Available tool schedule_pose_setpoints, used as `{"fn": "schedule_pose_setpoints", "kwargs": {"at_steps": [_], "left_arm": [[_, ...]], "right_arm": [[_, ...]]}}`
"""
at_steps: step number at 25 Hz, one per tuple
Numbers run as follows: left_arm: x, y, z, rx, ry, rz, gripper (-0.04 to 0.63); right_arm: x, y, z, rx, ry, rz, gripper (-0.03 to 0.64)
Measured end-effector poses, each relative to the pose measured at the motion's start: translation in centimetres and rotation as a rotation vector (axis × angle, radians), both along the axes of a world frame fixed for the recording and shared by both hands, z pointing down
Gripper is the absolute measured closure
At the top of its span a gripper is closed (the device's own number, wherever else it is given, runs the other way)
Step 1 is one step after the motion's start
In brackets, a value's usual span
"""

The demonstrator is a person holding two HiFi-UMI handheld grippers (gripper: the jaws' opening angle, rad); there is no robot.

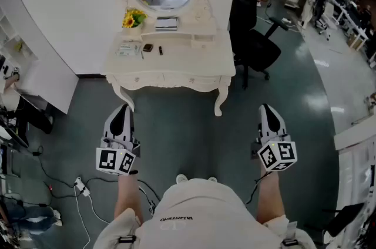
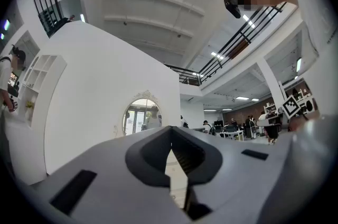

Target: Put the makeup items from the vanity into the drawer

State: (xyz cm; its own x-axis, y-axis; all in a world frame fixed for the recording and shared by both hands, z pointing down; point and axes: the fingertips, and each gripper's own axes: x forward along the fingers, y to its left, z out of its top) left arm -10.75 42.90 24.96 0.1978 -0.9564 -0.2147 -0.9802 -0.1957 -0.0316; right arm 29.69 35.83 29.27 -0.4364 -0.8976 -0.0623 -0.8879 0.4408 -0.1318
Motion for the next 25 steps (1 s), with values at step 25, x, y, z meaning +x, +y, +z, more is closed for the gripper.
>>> {"fn": "schedule_pose_setpoints", "kwargs": {"at_steps": [25], "left_arm": [[-4.4,-0.4,4.1,-0.066,0.042,0.125,0.594]], "right_arm": [[-7.9,-0.5,1.9,-0.055,-0.048,0.010,0.606]]}}
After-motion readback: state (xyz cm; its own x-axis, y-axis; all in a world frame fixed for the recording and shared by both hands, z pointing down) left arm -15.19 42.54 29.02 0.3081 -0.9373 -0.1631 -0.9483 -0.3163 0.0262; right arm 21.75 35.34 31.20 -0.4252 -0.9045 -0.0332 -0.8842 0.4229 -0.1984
